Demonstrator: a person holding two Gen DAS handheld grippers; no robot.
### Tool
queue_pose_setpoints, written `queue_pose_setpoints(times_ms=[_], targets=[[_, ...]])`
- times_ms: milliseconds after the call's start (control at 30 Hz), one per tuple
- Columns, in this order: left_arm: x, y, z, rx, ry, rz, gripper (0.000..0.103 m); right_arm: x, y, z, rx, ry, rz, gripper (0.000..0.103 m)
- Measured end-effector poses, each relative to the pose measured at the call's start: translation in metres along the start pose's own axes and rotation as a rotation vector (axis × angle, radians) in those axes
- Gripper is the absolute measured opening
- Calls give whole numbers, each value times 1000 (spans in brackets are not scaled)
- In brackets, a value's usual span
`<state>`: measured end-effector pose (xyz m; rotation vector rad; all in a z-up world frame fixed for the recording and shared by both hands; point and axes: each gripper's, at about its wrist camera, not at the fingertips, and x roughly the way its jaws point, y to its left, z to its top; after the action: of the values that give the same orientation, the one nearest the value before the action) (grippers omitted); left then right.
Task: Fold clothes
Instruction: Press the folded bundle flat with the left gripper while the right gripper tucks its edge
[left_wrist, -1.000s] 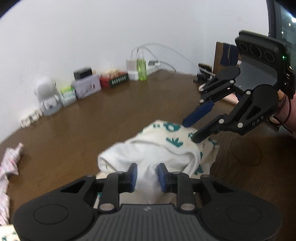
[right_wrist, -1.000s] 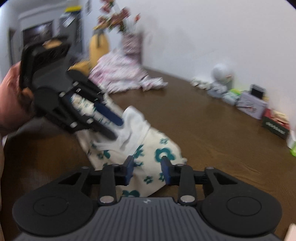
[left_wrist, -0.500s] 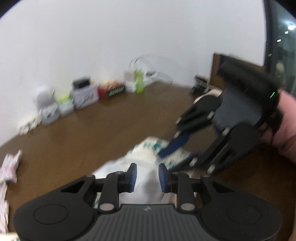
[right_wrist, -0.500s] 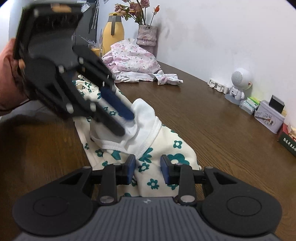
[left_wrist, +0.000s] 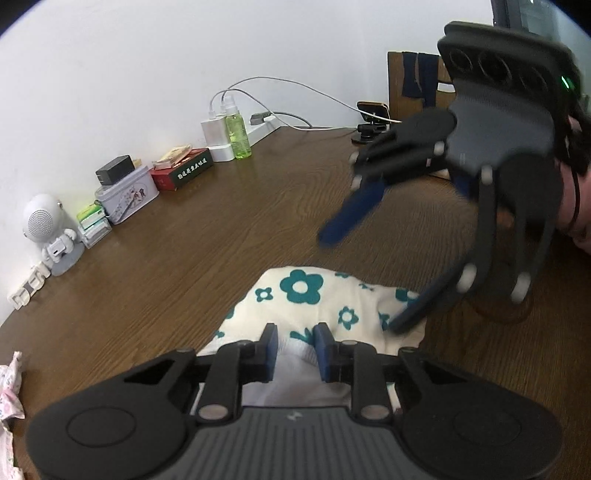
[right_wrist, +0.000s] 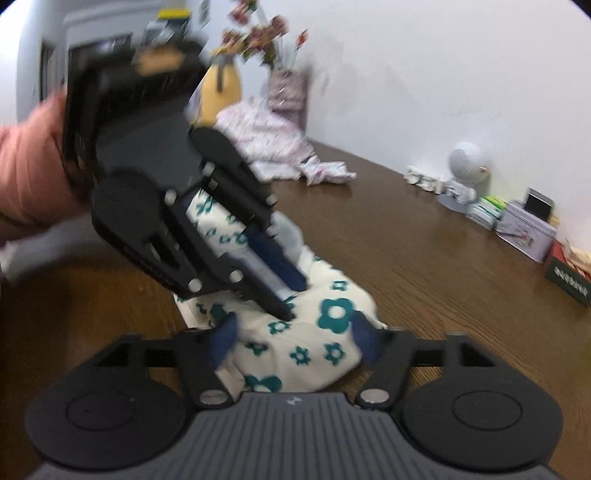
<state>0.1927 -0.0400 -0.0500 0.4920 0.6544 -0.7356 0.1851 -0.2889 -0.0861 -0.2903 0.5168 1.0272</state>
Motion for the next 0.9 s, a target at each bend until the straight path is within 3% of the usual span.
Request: queue_pose_setpoints(times_ms=[133, 267, 400, 567, 733, 900], targets=[[-5, 3, -3, -9, -11, -15, 22, -14, -21, -6, 196, -41, 25, 79], [-15, 6, -2, -3, -27, -22, 35, -13, -34, -19, 399, -31, 22, 79], [-17, 9, -6, 19, -16, -32, 36, -8, -45, -35, 594, -41, 41, 79], [-20, 14, -12, 37, -7, -50, 36, 2, -39, -43, 684, -37, 33, 78], [-23, 20, -20, 35, -14, -71, 36, 9, -37, -51, 779, -55, 38, 68], [-28, 30, -32, 20, -15, -79, 36, 12, -34, -55, 859, -88, 32, 67]])
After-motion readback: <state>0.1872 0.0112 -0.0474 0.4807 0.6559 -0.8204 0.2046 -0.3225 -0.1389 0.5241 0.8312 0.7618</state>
